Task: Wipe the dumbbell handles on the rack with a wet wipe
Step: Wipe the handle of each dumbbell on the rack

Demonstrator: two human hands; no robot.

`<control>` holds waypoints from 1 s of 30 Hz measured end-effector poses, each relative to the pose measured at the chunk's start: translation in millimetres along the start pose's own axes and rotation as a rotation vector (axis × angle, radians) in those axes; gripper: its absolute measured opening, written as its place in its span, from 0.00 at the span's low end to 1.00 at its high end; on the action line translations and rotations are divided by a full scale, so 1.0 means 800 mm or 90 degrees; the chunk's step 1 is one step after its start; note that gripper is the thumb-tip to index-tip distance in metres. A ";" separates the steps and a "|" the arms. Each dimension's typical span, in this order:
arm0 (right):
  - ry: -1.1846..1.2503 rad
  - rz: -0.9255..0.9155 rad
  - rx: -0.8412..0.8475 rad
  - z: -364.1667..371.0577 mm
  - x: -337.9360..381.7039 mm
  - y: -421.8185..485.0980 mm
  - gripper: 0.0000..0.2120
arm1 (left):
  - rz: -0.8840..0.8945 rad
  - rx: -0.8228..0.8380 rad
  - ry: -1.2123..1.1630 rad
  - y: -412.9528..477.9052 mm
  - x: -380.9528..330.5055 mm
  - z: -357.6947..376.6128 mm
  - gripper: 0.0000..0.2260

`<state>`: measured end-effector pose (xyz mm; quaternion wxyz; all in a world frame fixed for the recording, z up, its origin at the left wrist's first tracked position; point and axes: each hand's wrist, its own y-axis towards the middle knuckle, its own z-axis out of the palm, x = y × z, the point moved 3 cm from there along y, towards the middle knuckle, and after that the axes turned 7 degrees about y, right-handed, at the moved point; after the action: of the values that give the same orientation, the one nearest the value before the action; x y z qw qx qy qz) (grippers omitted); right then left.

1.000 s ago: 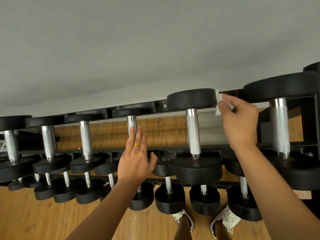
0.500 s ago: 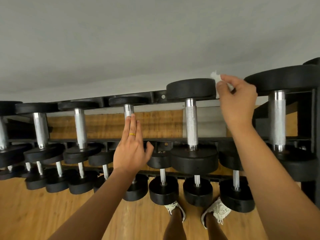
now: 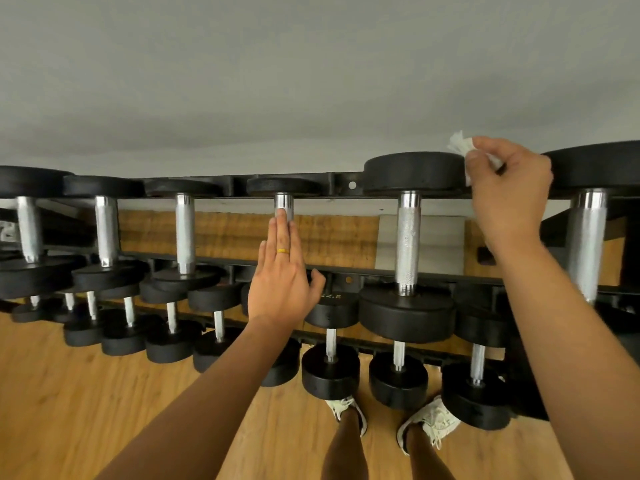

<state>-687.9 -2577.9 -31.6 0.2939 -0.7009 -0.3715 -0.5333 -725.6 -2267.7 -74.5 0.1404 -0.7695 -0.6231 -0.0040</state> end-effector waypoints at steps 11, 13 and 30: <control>-0.024 -0.032 -0.005 -0.004 0.003 -0.009 0.12 | -0.004 -0.022 -0.004 -0.002 -0.002 -0.001 0.39; -0.024 -0.051 -0.005 -0.003 0.007 -0.028 0.12 | -0.003 -0.020 -0.003 -0.002 -0.001 -0.001 0.39; -0.257 -0.509 0.381 0.010 0.064 0.017 0.09 | 0.010 -0.042 -0.010 0.000 0.003 0.000 0.38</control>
<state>-664.2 -2568.3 15.1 0.1778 -0.4791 -0.7942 -0.3288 -724.9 -2265.3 -73.8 0.1104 -0.7783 -0.6179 -0.0176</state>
